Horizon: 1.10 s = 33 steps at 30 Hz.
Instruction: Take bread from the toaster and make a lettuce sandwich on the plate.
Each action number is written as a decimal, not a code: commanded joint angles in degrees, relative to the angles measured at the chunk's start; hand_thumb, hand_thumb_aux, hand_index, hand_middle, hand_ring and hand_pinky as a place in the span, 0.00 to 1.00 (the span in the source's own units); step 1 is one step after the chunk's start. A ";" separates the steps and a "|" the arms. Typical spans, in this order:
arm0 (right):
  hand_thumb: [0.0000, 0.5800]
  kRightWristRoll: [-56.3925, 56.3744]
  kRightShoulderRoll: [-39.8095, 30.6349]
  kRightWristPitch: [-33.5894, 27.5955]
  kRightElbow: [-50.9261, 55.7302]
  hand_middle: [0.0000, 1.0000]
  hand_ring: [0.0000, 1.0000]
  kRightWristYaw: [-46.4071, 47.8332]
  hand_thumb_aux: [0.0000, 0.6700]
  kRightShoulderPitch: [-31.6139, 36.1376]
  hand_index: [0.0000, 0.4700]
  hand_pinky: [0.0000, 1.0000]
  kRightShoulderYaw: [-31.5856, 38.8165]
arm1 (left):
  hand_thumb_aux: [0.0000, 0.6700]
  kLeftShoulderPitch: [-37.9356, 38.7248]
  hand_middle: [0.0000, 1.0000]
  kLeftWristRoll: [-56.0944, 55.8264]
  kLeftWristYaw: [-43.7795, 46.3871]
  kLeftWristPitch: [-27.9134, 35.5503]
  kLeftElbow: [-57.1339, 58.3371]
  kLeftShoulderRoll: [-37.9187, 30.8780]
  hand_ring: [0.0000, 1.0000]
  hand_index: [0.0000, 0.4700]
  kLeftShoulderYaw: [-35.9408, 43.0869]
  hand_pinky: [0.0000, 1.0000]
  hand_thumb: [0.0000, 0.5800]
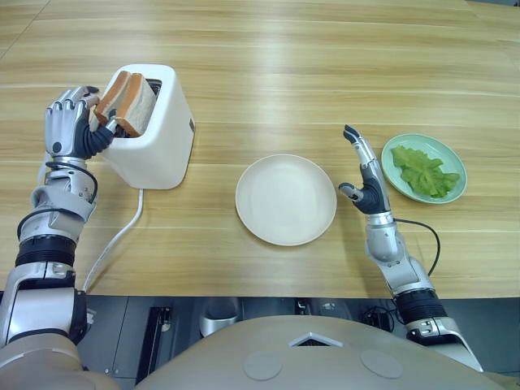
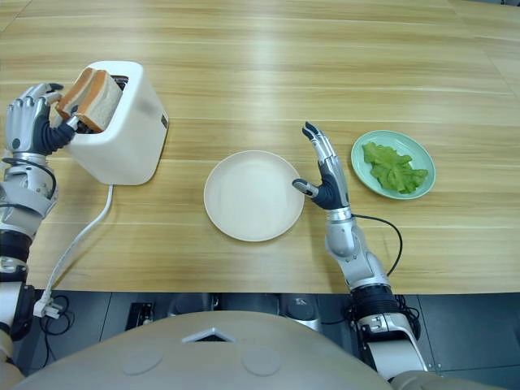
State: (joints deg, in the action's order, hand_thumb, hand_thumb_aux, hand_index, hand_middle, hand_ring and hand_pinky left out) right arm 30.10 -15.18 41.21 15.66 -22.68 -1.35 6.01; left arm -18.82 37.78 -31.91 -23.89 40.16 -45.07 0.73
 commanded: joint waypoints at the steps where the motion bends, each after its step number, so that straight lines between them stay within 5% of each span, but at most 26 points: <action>1: 0.00 -0.58 0.67 -0.80 0.92 0.00 0.00 -0.40 0.00 -0.53 0.00 0.00 -0.45 | 1.00 0.70 1.00 -1.48 0.53 -0.54 -0.71 1.28 1.00 0.98 0.66 1.00 1.00; 10: 0.00 -0.71 1.96 -0.59 2.29 0.00 0.00 -1.46 0.00 0.15 0.00 0.00 -0.44 | 1.00 0.35 1.00 -12.31 -8.36 -6.39 -6.97 3.92 1.00 0.98 -11.29 1.00 1.00; 16: 0.00 -1.05 1.87 -0.37 2.84 0.00 0.00 -2.90 0.00 -0.02 0.00 0.00 -1.42 | 1.00 5.32 1.00 -22.88 -6.67 -15.00 -26.71 8.28 1.00 0.98 -20.21 1.00 1.00; 23: 0.00 -1.04 0.61 -0.50 3.13 0.00 0.00 -4.86 0.00 0.37 0.00 0.00 -3.82 | 1.00 12.92 1.00 -31.24 11.72 -16.71 -48.04 17.16 1.00 0.98 -4.86 1.00 1.00; 33: 0.00 1.05 -7.12 -7.71 4.85 0.00 0.00 -11.43 0.00 1.56 0.00 0.00 -13.95 | 1.00 20.75 1.00 -27.65 30.39 -16.86 -36.17 30.92 1.00 0.98 19.41 1.00 1.00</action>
State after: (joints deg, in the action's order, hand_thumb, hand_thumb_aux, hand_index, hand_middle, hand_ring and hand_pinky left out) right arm 30.21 -20.54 36.84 18.45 -32.32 -0.33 -4.86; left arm 1.20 9.17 -4.85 -40.99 0.36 -14.68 17.20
